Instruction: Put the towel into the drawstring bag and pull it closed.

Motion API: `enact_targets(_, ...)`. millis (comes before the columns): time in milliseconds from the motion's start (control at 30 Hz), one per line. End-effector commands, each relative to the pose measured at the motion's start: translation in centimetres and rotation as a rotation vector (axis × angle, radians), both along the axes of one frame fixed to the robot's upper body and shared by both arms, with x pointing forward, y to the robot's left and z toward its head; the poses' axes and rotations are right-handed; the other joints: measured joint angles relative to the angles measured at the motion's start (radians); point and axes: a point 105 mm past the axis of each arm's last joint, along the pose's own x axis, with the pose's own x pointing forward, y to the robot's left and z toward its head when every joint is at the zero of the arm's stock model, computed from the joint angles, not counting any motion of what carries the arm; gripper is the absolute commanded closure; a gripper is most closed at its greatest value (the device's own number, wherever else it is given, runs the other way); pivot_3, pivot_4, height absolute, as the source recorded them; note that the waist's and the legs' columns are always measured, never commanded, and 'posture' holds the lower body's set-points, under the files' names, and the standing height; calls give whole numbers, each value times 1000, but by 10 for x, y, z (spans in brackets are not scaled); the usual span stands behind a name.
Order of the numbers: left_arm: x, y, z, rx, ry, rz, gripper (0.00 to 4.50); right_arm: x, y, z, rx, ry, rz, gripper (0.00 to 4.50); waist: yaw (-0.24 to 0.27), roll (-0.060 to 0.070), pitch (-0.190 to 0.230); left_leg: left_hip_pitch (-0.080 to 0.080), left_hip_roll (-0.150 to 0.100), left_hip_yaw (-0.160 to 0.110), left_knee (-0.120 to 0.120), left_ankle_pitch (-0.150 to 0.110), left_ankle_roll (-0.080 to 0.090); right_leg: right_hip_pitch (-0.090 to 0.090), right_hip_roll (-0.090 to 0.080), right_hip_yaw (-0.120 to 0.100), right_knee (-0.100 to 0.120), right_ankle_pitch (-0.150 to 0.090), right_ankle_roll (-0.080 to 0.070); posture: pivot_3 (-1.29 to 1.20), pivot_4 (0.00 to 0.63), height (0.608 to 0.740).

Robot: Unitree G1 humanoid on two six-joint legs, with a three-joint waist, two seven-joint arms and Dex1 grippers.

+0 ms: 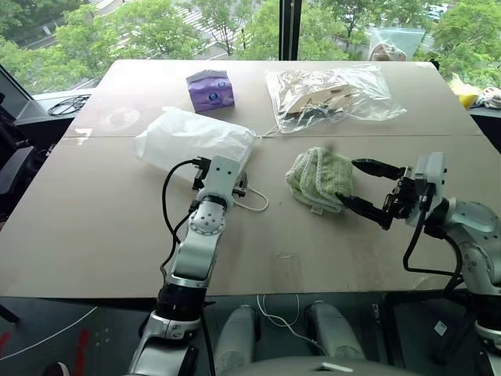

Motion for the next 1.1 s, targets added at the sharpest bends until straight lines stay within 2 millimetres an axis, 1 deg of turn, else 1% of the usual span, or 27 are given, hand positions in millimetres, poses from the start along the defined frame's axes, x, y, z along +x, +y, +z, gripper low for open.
enact_targets(33,3,9,5,51,-20,42,26,-2,1,11,3,-61,6,47,0,0,0,0,0,0,0,0,0,0,0,0,0,0,0,0,150,740)
enact_targets(100,3,13,4,68,-21,61,26,-2,1,10,3,-62,2,47,1,0,0,0,0,0,0,0,0,0,0,0,0,0,0,0,150,740)
enact_targets(167,4,17,5,82,-31,80,541,-3,0,10,2,-63,0,0,1,0,0,0,0,0,0,0,0,0,0,0,0,0,0,0,150,740)
enact_targets(200,4,19,6,86,-35,87,715,-3,0,10,2,-63,-1,0,1,0,0,0,0,0,0,0,0,0,0,0,0,0,0,0,150,740)
enact_targets(300,4,20,9,111,-57,92,2085,-2,-1,10,5,-68,-7,0,1,0,0,0,0,0,0,0,0,0,0,0,0,0,0,0,150,740)
enact_targets(333,3,20,10,116,-65,93,2409,-2,-1,10,5,-70,-9,0,1,0,0,0,0,0,0,0,0,0,0,0,0,0,0,0,150,740)
enact_targets(367,3,20,11,119,-72,95,3012,-2,-1,10,6,-71,-10,0,1,0,0,0,0,0,0,0,0,0,0,0,0,0,0,0,150,740)
enact_targets(400,3,21,12,127,-79,94,3413,-1,-2,10,6,-73,-12,0,1,0,0,0,0,0,0,0,0,0,0,0,0,0,0,0,150,740)
enact_targets(433,2,21,12,132,-86,93,3961,-1,-2,10,7,-74,-13,0,1,0,0,0,0,0,0,0,0,0,0,0,0,0,0,0,150,740)
enact_targets(467,2,21,13,135,-90,93,4378,-1,-2,10,7,-74,-15,0,1,0,0,0,0,0,0,0,0,0,0,0,0,0,0,0,150,740)
enact_targets(500,1,22,13,131,-91,99,4446,-1,-2,10,7,-74,-16,0,1,0,0,0,0,0,0,0,0,0,0,0,0,0,0,0,150,740)
enact_targets(567,0,24,15,114,-102,102,4446,0,-3,10,7,-75,-18,0,1,0,0,0,0,0,0,0,0,0,0,0,0,0,0,0,150,740)
enact_targets(667,1,26,23,109,-144,87,4446,3,-3,9,9,-73,-37,0,1,0,0,0,0,0,0,0,0,0,0,0,0,0,0,0,150,740)
enact_targets(733,3,29,28,103,-173,78,4446,11,-4,5,-11,-59,-85,0,1,0,0,0,0,0,0,0,0,0,0,0,0,0,0,0,150,740)
enact_targets(833,7,31,32,60,-190,37,4446,30,-6,-3,-34,-6,-202,0,0,0,0,0,0,0,1,0,0,0,-1,0,1,0,0,0,150,740)
enact_targets(900,8,34,35,17,-195,-6,4446,45,-5,-12,-86,69,-313,0,-1,0,0,1,0,0,1,0,0,0,-1,0,2,0,0,0,150,740)
enact_targets(967,9,42,40,-47,-200,-20,4446,52,-1,-22,-183,116,-364,0,0,0,0,0,0,0,1,0,0,-1,-1,0,3,0,0,0,150,740)
enact_targets(1033,8,42,52,-105,-229,-84,4446,57,5,-27,-265,103,-379,0,-1,0,0,0,0,0,1,0,0,-1,-1,0,3,1,-2,0,150,740)
enact_targets(1100,6,43,65,-147,-258,-149,4446,61,13,-24,-305,39,-382,0,0,0,0,-1,0,0,1,0,0,-2,-1,0,3,2,-3,0,150,740)
